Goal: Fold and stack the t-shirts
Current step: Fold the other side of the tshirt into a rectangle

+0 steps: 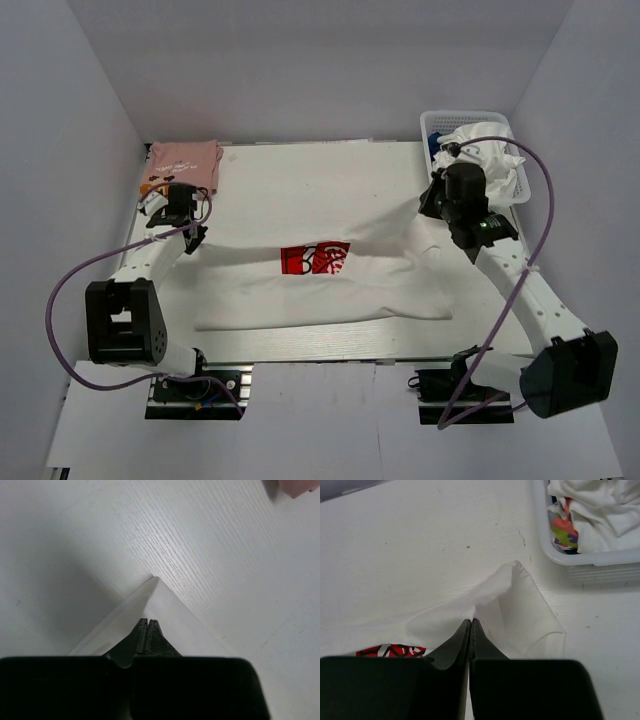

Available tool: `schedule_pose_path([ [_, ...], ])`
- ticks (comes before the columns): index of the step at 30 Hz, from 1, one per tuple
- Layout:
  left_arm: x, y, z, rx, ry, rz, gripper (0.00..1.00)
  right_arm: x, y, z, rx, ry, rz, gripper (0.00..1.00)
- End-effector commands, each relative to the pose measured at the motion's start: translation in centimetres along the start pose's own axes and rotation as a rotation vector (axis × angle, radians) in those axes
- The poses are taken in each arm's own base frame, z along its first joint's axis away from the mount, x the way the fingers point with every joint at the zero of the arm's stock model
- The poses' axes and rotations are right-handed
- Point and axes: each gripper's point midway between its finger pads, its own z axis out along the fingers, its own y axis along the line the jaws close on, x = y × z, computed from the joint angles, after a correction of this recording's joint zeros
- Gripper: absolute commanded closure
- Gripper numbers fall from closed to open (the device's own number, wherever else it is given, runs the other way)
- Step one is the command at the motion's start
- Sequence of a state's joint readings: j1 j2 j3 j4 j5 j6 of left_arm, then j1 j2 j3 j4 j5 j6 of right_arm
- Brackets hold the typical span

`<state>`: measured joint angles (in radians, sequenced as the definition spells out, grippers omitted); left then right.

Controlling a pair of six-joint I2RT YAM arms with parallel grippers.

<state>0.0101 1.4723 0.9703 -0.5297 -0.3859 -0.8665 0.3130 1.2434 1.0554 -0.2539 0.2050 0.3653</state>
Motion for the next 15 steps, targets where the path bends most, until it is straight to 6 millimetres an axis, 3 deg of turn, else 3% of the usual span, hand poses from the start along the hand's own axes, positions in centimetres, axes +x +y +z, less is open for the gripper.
schedule_pose_path([
  [1,-1.2,0.7,-1.5,-0.002,-0.068,-0.05,1.0,0.9,-1.9,-2.4,0.088,0.02,0.038,1.0],
  [2,-0.9,1.2,-1.7,-0.01,-0.061,-0.054,1.0,0.8,-2.1,-3.1,0.091,0.011,0.055,1.0],
  [5,-0.5,2.0,-1.8,-0.035,-0.053,-0.044,1.0,3.7,-3.7,-4.8,0.15,0.109,0.049,1.0],
  [9,-0.1,2.8,-1.8,-0.066,-0.039,-0.038,1.0,4.9,-4.8,-7.3,0.193,0.139,0.093,1.0],
  [15,0.9,3.7,-1.9,-0.076,-0.018,-0.029,1.0,9.2,-6.4,-9.0,0.265,0.248,0.157,1.0],
])
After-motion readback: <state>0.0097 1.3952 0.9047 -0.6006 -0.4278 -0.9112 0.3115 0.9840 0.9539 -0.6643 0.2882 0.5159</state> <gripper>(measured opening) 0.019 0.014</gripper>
